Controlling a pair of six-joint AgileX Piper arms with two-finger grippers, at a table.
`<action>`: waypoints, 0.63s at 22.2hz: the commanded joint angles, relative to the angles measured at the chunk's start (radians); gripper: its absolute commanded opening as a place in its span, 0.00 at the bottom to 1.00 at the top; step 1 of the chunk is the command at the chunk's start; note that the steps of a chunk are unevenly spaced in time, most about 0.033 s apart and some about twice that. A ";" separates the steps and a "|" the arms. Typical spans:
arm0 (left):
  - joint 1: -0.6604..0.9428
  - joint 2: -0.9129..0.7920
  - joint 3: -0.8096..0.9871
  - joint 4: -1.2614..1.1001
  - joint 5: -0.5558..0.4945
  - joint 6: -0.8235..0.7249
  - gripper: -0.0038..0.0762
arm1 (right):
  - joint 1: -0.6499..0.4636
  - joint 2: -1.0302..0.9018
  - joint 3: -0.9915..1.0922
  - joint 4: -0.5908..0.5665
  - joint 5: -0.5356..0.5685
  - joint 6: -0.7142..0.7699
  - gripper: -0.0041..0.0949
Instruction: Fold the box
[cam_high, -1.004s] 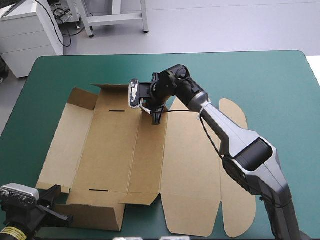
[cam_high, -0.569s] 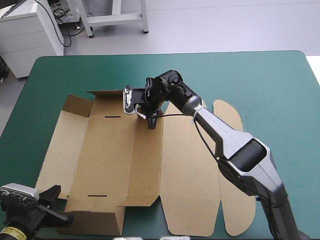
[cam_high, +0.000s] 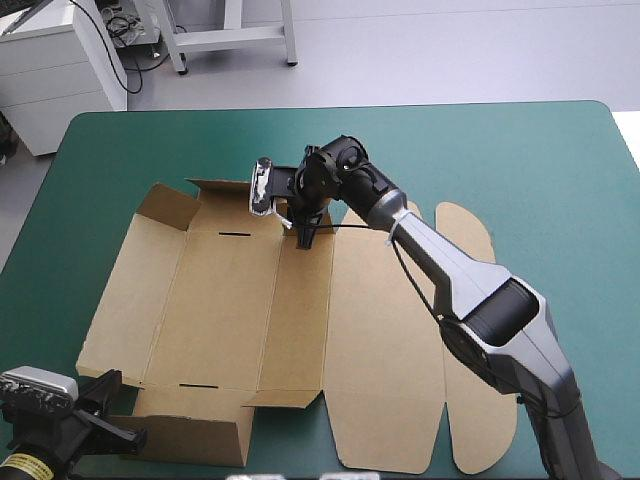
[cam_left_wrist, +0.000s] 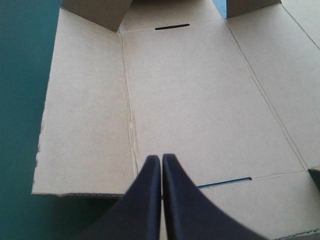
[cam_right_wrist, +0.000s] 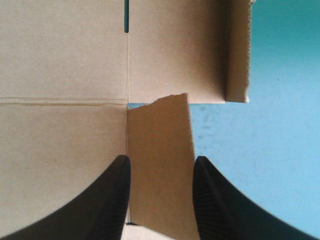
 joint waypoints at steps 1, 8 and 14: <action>0.000 0.016 -0.024 0.001 -0.070 -0.007 0.04 | -0.018 -0.143 -0.033 -0.059 -0.007 0.024 0.40; 0.000 0.016 -0.024 0.001 -0.070 -0.007 0.04 | -0.206 -0.434 -0.010 -0.351 0.113 0.402 0.39; 0.000 0.016 -0.024 0.001 -0.070 -0.007 0.04 | -0.452 -0.609 0.127 -0.289 0.196 0.532 0.38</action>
